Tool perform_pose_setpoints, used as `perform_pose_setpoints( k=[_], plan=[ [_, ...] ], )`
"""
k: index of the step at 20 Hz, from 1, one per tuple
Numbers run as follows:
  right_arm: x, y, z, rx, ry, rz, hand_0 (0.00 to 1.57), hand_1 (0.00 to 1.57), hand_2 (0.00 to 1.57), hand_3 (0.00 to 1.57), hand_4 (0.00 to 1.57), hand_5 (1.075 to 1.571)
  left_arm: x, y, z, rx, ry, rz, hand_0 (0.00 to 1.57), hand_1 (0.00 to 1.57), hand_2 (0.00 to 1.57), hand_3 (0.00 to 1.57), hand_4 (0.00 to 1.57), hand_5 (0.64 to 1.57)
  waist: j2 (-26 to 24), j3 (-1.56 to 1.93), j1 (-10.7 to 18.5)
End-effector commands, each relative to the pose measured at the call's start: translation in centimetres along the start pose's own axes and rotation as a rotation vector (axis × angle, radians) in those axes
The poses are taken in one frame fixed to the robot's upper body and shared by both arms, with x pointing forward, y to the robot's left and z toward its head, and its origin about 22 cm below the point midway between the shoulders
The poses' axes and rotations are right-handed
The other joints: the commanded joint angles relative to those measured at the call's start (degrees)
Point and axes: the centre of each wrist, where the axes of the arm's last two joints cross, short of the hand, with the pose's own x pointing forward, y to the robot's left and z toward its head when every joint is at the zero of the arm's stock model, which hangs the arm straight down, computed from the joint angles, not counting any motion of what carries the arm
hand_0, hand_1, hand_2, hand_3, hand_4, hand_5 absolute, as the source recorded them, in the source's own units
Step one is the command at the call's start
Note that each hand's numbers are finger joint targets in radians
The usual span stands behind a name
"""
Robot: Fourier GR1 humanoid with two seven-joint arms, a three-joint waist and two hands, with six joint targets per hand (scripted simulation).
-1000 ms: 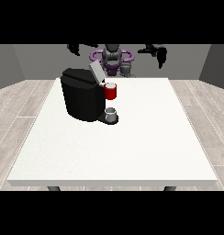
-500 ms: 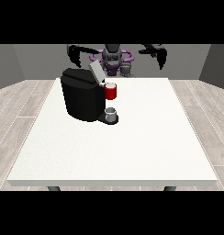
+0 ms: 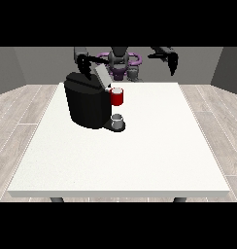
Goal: Insert the coffee pod into the coffee machine and close the lid
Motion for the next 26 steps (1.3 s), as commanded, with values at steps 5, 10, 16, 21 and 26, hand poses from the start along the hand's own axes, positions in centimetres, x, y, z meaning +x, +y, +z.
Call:
perform_pose_setpoints(
  k=[5, 10, 16, 21, 26],
  plan=[
    [0.2, -0.7, -1.6, 0.023, -0.019, 0.037, 0.0, 0.0, 0.0, 0.0, 0.0, 1.571, 1.9, 1.7, 0.9, 0.013, -0.028, -0.025, 0.0, 0.0, 0.0, 0.0, 0.0, 1.571, 3.26, 0.05, 0.34],
    [-0.8, 1.3, -1.8, 0.018, -0.012, 0.027, 0.0, 0.0, 0.0, 0.0, 0.0, 1.571, 1.1, -1.3, 1.6, 0.032, -0.038, 0.002, 0.0, 0.0, 0.0, 0.0, 0.0, 1.571, 2.71, 0.05, 1.04],
    [2.7, 3.7, -3.8, 0.074, -0.049, 0.036, 0.0, 0.0, 0.0, 0.0, 0.0, 1.571, 1.3, 1.5, 1.2, 0.061, -0.026, -0.04, 0.0, 0.0, 0.0, 0.0, 0.0, 1.571, 3.78, 0.04, -0.59],
    [2.8, 1.6, -4.4, 0.091, -0.087, 0.056, 0.0, 0.0, 0.0, 0.0, 0.0, 1.571, 1.9, 2.3, 1.1, 0.047, -0.067, -0.039, 0.0, 0.0, 0.0, 0.0, 0.0, 1.571, 5.79, 0.04, -0.63],
    [4.6, 5.3, -4.7, 0.172, -0.097, 0.088, 0.0, 0.0, 0.0, 0.0, 0.21, 1.571, -0.4, 2.8, 1.8, 0.109, -0.006, -0.031, 0.0, 0.0, 0.0, 0.0, 0.0, 1.571, 4.04, 0.03, -2.66]
  ],
)
